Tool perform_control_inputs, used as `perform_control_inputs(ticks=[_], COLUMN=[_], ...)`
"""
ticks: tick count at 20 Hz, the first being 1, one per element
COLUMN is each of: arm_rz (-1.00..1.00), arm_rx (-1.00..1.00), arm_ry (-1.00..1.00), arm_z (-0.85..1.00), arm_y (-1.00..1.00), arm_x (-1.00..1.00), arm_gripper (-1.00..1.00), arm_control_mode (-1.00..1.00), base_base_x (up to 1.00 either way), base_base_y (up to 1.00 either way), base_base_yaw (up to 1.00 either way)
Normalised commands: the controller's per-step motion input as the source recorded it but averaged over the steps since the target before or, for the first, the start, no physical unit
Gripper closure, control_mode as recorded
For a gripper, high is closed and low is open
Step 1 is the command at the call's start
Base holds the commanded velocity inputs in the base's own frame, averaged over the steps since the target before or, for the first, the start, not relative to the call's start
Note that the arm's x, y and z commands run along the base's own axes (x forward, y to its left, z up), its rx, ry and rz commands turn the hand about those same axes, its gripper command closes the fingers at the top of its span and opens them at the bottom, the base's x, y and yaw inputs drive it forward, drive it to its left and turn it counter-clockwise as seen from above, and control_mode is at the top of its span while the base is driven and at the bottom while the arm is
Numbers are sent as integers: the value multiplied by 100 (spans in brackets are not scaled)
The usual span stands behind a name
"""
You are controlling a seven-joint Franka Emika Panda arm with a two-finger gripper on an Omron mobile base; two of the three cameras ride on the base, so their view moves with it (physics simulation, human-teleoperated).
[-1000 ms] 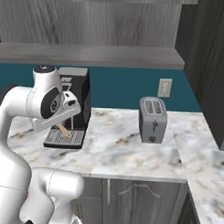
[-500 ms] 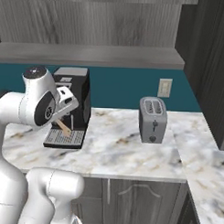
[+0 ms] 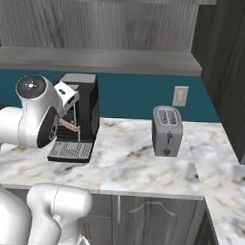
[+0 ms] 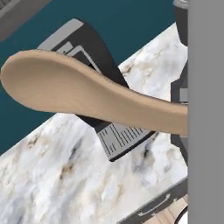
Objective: Organize the utensils by type. Pick up the wooden spoons from the counter and place them in the open cabinet. Then pick up the metallic utensils from the counter and place them in the open drawer.
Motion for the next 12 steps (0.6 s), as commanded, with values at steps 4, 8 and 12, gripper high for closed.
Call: perform_control_inputs(ticks=[4, 8, 12], arm_rz=[32, 27, 23], arm_rx=[-12, -19, -18], arm_ry=[-22, -23, -3], arm_z=[55, 47, 51], arm_y=[9, 14, 23], arm_x=[0, 0, 2], arm_gripper=[100, 100, 100], arm_control_mode=[-100, -100, -100], base_base_x=[0, 0, 0], base_base_y=[0, 0, 0], base_base_yaw=[0, 0, 0])
